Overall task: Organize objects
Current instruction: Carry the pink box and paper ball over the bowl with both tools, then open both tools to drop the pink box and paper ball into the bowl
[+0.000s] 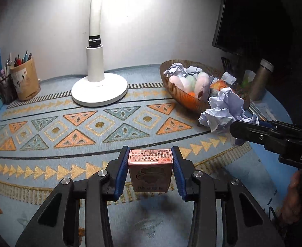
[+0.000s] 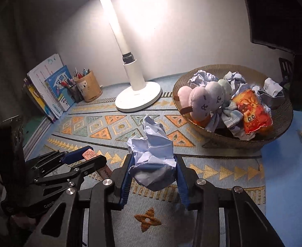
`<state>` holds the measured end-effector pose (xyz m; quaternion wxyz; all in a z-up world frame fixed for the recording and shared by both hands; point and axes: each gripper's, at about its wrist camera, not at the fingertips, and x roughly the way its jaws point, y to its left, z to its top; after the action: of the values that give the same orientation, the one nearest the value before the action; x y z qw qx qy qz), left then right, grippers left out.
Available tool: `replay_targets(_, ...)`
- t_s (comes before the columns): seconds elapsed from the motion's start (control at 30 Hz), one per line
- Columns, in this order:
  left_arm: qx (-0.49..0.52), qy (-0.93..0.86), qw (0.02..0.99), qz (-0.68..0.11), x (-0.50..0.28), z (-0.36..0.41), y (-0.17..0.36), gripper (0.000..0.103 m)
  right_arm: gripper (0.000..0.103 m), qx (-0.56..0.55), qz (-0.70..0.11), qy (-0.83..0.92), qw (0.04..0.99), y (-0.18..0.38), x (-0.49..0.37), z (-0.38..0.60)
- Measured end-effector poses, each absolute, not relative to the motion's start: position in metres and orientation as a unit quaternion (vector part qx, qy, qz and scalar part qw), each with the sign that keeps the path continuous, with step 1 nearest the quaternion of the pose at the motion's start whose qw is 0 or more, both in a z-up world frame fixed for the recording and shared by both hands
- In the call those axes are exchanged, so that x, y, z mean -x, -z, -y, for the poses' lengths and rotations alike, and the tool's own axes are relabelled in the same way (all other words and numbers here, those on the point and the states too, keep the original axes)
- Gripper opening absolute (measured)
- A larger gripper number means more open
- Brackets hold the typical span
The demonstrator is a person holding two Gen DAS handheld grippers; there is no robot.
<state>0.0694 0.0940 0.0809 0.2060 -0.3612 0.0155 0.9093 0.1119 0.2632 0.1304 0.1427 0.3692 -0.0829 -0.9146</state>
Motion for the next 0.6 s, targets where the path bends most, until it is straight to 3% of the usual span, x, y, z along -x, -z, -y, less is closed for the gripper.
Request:
replay_targets(0.23,0.303,-0.919,0.252,-0.024,-0.033,-0.146,-0.131,0.037,0.038,-0.303,0.122,0.942,0.079,-0.173,-0.110,-0.328)
replay_targets(0.6,0.271,-0.908,0.319,-0.008,0.053,-0.207,-0.172,0.037,0.038,-0.295,0.168,0.940,-0.017,-0.181,-0.018,-0.396)
